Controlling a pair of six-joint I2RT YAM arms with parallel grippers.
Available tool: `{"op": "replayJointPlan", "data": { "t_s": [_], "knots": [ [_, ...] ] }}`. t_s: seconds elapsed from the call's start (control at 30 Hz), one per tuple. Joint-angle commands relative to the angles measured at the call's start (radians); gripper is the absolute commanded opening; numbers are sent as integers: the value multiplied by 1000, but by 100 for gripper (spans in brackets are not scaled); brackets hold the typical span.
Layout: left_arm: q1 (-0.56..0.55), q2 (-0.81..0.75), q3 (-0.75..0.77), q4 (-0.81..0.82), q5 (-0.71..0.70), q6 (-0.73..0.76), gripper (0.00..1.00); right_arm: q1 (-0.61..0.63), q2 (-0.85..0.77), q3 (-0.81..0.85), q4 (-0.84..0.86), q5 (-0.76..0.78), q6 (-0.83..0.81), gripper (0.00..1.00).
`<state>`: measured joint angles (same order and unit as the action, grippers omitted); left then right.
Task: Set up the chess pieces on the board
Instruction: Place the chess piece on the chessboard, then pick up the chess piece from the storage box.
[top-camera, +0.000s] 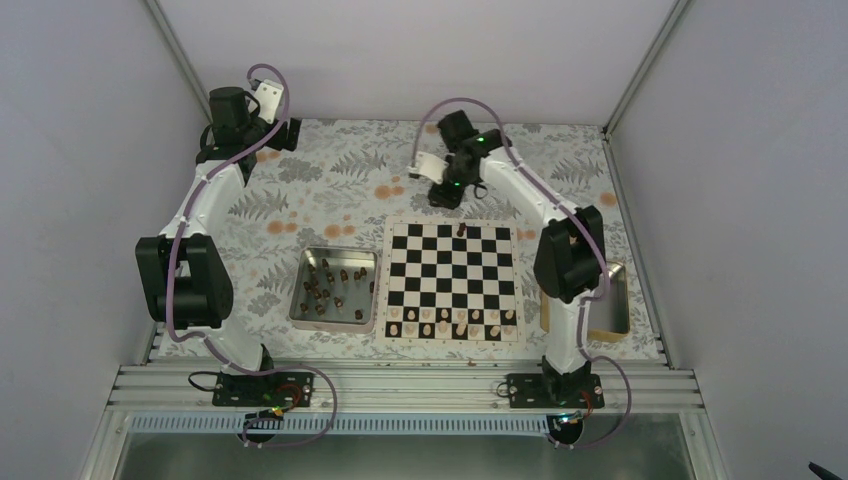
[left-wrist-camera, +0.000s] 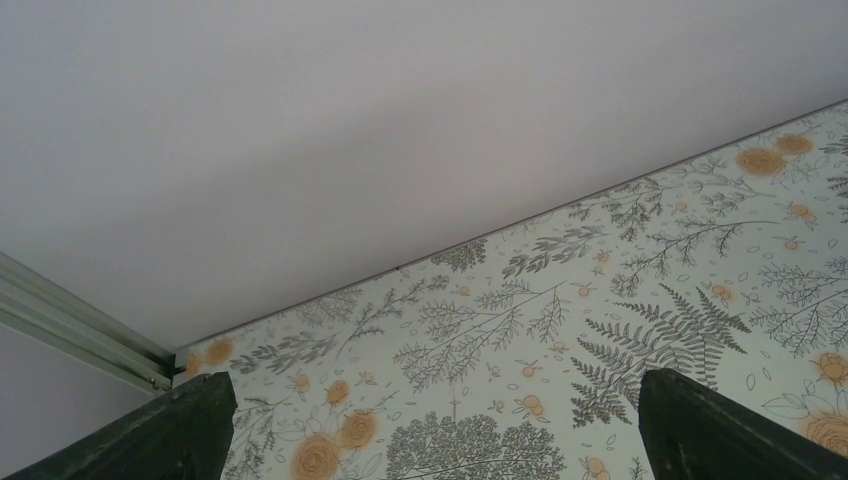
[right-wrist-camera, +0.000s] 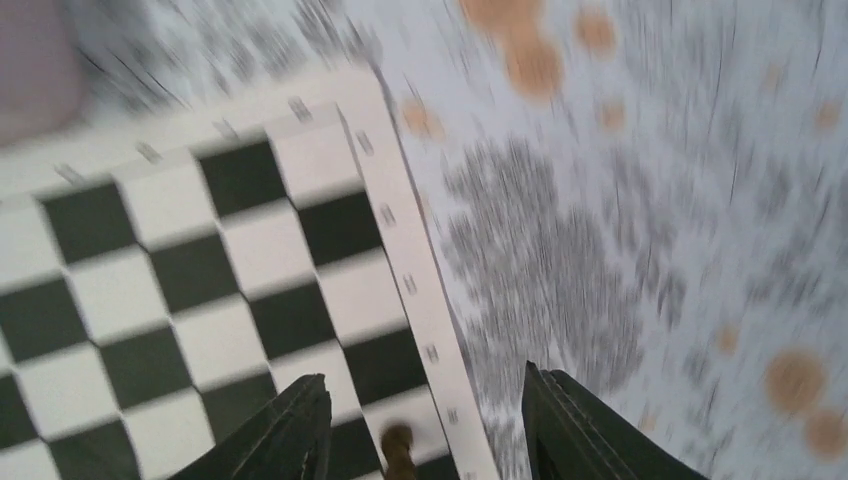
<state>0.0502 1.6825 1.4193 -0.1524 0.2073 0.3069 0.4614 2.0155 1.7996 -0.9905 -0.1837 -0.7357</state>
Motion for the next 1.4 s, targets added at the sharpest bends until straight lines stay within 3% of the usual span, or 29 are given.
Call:
{"op": "replayJointPlan", "data": {
  "t_s": [0.0, 0.2, 0.47, 0.87, 1.37],
  "knots": [
    [4, -1, 22, 2, 14, 11, 100, 183, 8, 143, -89, -5, -32, 52],
    [4, -8, 20, -2, 4, 12, 100, 329, 96, 249, -73, -107, -48, 50],
    [3, -14, 15, 3, 13, 8, 100, 439, 211, 261, -1, -162, -53, 51],
    [5, -28, -4, 15, 12, 12, 100, 504, 294, 299, 11, -224, -59, 49],
    [5, -32, -11, 16, 19, 9, 100, 517, 326, 185, 103, -200, -58, 45]
  ]
}}
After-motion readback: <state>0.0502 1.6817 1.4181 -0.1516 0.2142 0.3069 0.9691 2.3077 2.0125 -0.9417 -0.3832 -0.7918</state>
